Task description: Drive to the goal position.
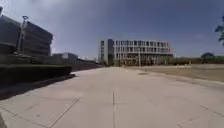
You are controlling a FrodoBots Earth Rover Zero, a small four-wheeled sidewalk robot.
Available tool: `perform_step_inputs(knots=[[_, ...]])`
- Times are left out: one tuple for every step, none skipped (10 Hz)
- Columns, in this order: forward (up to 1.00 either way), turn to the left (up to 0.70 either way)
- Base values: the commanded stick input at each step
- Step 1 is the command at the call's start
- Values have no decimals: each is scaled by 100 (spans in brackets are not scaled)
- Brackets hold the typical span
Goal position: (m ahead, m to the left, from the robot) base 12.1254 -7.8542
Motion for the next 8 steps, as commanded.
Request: perform_step_inputs(knots=[[70, 0], [70, 0], [70, 0], [70, 0], [70, 0], [70, 0], [70, 0], [70, 0]])
